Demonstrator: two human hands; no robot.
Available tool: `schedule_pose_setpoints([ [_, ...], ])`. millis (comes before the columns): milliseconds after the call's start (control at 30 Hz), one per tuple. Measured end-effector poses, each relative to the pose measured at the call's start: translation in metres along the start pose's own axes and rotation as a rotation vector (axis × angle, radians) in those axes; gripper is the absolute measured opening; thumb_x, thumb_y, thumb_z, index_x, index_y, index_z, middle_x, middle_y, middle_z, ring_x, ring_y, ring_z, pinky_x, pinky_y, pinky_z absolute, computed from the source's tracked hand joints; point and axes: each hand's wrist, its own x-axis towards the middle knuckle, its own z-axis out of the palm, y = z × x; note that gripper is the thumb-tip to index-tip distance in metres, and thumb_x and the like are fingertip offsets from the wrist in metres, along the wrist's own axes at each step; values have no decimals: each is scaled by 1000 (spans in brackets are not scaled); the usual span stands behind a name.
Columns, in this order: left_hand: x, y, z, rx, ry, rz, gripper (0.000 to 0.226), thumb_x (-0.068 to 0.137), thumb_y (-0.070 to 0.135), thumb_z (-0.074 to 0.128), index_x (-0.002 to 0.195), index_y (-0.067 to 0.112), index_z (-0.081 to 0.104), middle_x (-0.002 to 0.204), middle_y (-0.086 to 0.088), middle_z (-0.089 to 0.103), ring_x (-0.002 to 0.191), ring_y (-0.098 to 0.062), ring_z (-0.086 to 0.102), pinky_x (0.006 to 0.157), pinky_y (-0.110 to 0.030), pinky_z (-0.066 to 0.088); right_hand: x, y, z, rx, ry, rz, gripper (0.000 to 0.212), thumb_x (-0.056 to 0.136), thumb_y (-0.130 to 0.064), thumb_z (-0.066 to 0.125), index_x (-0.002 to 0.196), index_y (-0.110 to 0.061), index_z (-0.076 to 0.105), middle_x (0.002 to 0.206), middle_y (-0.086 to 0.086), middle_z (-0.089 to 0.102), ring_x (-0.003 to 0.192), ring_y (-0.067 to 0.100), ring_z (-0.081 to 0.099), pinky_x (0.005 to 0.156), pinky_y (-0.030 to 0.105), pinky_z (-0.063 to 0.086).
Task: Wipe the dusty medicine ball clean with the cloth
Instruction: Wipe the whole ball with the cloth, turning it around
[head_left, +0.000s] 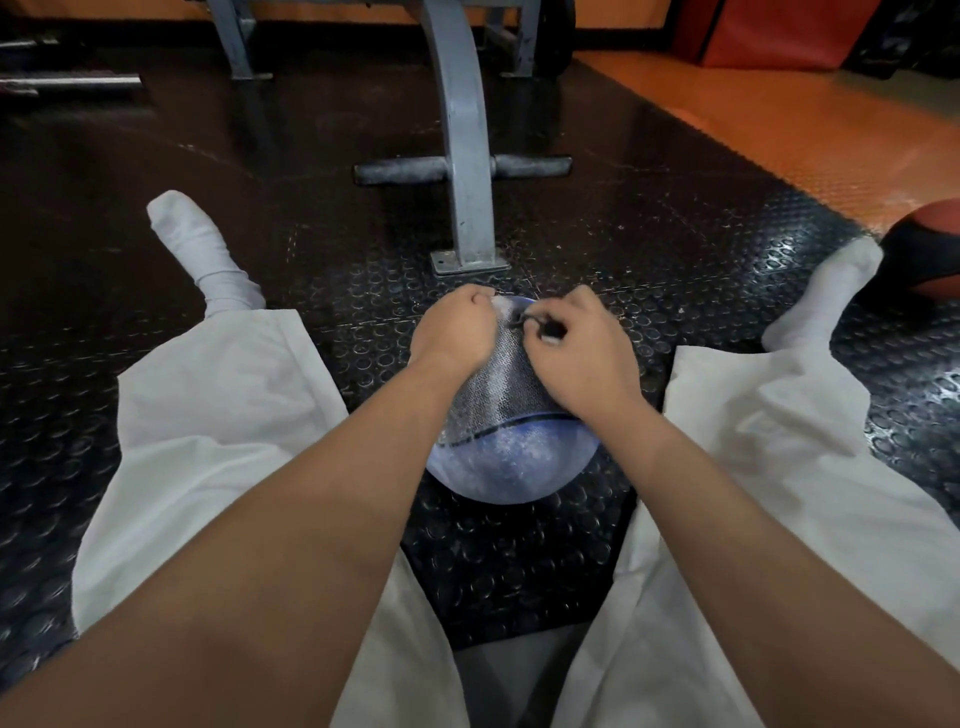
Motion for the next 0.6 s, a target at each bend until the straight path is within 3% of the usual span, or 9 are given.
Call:
schedule_pose_setpoints([
  [133,-3,-3,-2,-8,-23,25,42,101,24,28,132,26,57,128,-2,63,111,-26,59,86,-33,42,-6,5,-4,41,-51,-54,21,85,-22,61,104,-21,72,93,-6,52,92,17,55,74,25,38],
  [300,-15,-4,2,-13,30,71,42,101,25,30,133,25,56,133,0,60,117,-23,57,97,-35,45,48,-3,7,-51,-167,82,27,84,-34,60,107,-25,71,116,3,58,112,25,54,90,31,43],
  [400,-15,-5,3,11,76,60,42,101,24,30,133,24,57,137,2,57,119,-18,54,97,-31,41,57,-6,10,-68,-198,91,26,84,-34,59,105,-26,71,118,5,57,113,27,54,91,34,44],
  [500,-7,-5,0,-5,61,18,40,101,22,30,128,26,59,130,1,61,108,-17,56,88,-30,42,34,-6,10,-73,-121,-35,25,86,-29,58,106,-24,72,105,3,54,104,24,52,85,33,44],
  [600,-2,-4,1,-35,30,0,39,100,22,31,126,27,61,126,1,63,110,-20,57,87,-31,41,-2,-3,8,-26,11,-244,25,82,-26,57,97,-18,76,87,2,51,85,23,50,67,32,44],
])
